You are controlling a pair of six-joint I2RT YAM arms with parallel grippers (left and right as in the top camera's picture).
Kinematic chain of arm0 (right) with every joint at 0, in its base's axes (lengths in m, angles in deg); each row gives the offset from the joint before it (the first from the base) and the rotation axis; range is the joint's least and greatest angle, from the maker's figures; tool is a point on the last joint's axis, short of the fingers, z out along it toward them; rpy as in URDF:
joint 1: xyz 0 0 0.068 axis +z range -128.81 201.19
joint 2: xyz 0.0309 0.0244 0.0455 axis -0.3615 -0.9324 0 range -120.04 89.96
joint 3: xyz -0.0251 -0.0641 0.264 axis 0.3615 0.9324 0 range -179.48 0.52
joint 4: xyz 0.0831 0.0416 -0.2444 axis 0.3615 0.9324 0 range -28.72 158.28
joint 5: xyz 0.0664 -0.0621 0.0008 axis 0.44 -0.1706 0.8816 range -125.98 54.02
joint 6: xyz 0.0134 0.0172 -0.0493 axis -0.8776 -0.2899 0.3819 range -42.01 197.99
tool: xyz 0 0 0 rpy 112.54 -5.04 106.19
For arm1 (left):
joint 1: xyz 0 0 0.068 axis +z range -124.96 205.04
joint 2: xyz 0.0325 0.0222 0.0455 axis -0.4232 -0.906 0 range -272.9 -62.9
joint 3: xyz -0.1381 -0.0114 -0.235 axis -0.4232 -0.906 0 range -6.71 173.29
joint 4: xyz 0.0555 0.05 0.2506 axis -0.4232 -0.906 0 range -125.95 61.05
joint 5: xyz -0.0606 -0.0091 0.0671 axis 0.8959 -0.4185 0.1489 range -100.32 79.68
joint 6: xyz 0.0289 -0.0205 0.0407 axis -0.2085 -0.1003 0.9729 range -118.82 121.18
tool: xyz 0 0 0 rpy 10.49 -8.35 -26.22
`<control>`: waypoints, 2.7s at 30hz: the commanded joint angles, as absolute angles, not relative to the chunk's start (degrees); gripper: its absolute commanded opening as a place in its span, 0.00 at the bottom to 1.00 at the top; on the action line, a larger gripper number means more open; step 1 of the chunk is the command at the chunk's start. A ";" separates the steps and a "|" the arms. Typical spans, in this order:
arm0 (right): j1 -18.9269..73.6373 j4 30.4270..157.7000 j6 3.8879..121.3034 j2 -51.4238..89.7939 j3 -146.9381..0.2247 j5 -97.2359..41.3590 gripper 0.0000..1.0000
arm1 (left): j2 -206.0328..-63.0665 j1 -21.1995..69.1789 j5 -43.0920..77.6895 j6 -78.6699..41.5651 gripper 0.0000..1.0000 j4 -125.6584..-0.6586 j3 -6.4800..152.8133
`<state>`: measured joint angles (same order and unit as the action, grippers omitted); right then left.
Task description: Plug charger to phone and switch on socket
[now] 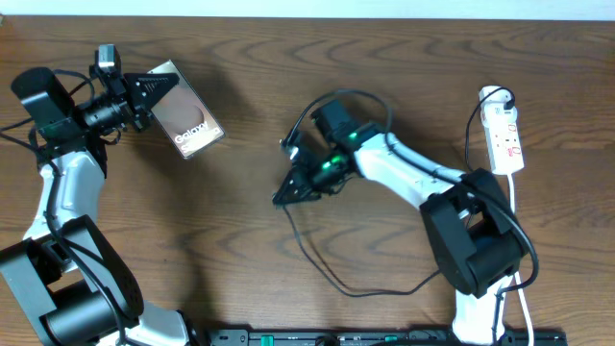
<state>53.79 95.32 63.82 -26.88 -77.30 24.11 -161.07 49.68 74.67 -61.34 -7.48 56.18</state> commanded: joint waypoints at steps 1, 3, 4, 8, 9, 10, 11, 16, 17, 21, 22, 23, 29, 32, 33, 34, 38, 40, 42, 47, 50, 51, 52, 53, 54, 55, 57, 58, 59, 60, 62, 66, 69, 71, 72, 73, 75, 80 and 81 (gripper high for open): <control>52.04 93.16 83.16 -27.38 -77.41 33.05 0.01 | -160.96 49.73 76.25 -60.73 0.07 -6.98 56.45; 51.71 91.78 86.44 -27.38 -77.41 33.25 0.01 | -160.94 49.73 76.25 -60.70 0.07 -6.98 56.45; 51.63 90.80 87.43 -27.38 -77.41 33.77 0.01 | -160.94 49.70 76.25 -60.70 0.08 -6.98 56.45; 51.67 82.88 88.39 -27.38 -77.41 43.30 0.01 | -160.94 49.29 76.25 -60.27 0.08 -6.95 56.45; 51.87 78.97 88.32 -27.38 -77.41 48.05 0.01 | -160.96 48.94 76.25 -59.87 0.07 -6.95 56.45; 52.00 76.87 87.80 -27.38 -77.41 50.39 0.01 | -160.94 48.61 76.23 -59.87 0.07 -6.95 56.45; 52.24 73.81 85.50 -27.38 -77.41 52.42 0.01 | -160.94 48.31 76.20 -59.85 0.07 -6.93 56.45; 53.22 62.60 70.64 -27.38 -77.41 52.68 0.01 | -160.94 47.15 75.48 -58.78 0.07 -6.95 56.45; 53.29 60.13 67.23 -27.38 -77.41 52.66 0.01 | -160.94 46.93 75.11 -58.78 0.07 -6.95 56.45; 53.51 53.11 55.89 -27.38 -77.41 49.86 0.01 | -160.94 45.90 73.95 -58.74 0.07 -6.93 56.45; 53.55 51.13 52.34 -27.38 -77.41 48.75 0.01 | -160.96 45.49 73.65 -58.58 0.07 -6.93 56.45; 53.55 49.07 48.72 -27.38 -77.41 47.63 0.01 | -160.94 45.05 73.21 -58.36 0.08 -6.95 56.45; 53.55 43.26 38.16 -27.38 -77.41 46.15 0.01 | -160.94 43.32 69.58 -58.39 0.07 -6.91 56.45; 53.55 42.05 36.37 -27.38 -77.41 46.01 0.01 | -160.96 42.73 68.71 -58.36 0.07 -6.91 56.45; 53.55 41.75 36.21 -27.38 -77.41 46.01 0.01 | -160.94 42.56 68.40 -58.36 0.07 -6.89 56.45; 53.55 41.57 36.21 -27.38 -77.41 46.01 0.01 | -160.94 42.36 68.09 -58.34 0.07 -6.56 56.45; 53.55 41.40 36.24 -27.38 -77.41 46.01 0.01 | -160.94 42.03 67.74 -58.39 0.07 -4.26 56.45; 53.55 41.29 36.24 -27.38 -77.41 45.99 0.01 | -160.94 42.03 66.56 -58.39 0.07 -4.37 56.45; 53.55 41.31 36.24 -27.38 -77.41 45.99 0.01 | -160.96 42.03 65.62 -58.41 0.07 -4.37 56.45; 53.55 41.27 36.21 -27.38 -77.41 44.86 0.01 | -160.94 41.70 65.23 -58.41 0.07 -4.37 56.45; 53.55 41.27 35.27 -27.38 -77.41 44.00 0.01 | -160.94 41.03 65.17 -58.41 0.07 -4.37 56.45; 53.55 41.22 34.49 -27.38 -77.41 43.63 0.01 | -160.94 40.63 65.06 -58.41 0.07 -4.37 56.45; 53.55 40.87 33.90 -27.38 -77.41 43.63 0.01 | -160.94 40.00 64.99 -58.39 0.08 -4.35 56.45; 53.55 40.83 33.68 -27.38 -77.41 43.61 0.01 | -160.96 39.72 64.99 -58.39 0.07 -4.35 56.45; 53.55 40.83 33.64 -27.38 -77.41 43.61 0.01 | -160.96 39.45 64.99 -58.39 0.07 -4.35 56.45; 53.55 40.85 33.35 -27.38 -77.41 43.61 0.01 | -160.96 39.37 65.01 -58.39 0.07 -4.37 56.45; 53.55 40.85 32.98 -27.38 -77.41 43.52 0.01 | -160.94 39.37 65.01 -58.39 0.07 -4.37 56.45; 53.55 40.83 32.52 -27.38 -77.41 43.35 0.01 | -160.96 39.37 65.03 -58.39 0.07 -4.37 56.45; 53.53 40.83 31.84 -27.38 -77.41 42.91 0.01 | -160.94 39.37 65.03 -58.39 0.08 -4.37 56.45; 53.53 40.74 30.79 -27.38 -77.41 42.32 0.01 | -160.94 39.37 65.03 -58.39 0.07 -4.37 56.45; 53.53 40.61 30.71 -27.38 -77.41 42.12 0.01 | -160.94 39.37 65.03 -58.39 0.08 -4.37 56.45; 53.55 38.80 30.66 -27.38 -77.41 43.06 0.01 | -160.94 39.48 64.99 -58.36 0.07 -4.33 56.45; 53.55 38.19 30.66 -27.38 -77.41 43.98 0.01 | -160.94 39.48 64.99 -57.71 0.07 -4.29 56.45; 53.55 37.88 30.66 -27.38 -77.41 44.31 0.01 | -160.94 39.48 65.01 -57.71 0.08 -4.20 56.45; 53.55 37.86 30.64 -27.38 -77.41 44.31 0.01 | -160.94 39.48 64.99 -57.71 0.08 -4.16 56.45; 53.55 37.86 30.64 -27.38 -77.41 44.31 0.01 | -160.94 39.48 65.01 -57.71 0.07 -4.16 56.45; 53.55 37.86 30.64 -27.38 -77.41 44.53 0.01 | -160.96 39.50 64.99 -57.71 0.07 -4.11 56.45; 53.55 37.88 30.58 -27.38 -77.41 44.62 0.01 | -160.94 40.50 64.97 -58.04 0.07 -1.45 56.47; 53.55 37.84 29.79 -27.38 -77.41 44.59 0.01 | -160.94 41.14 64.64 -58.65 0.07 -1.38 56.47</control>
<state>53.16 38.08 30.86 -26.90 -76.97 43.13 -161.07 39.58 64.31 -58.58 -2.32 56.18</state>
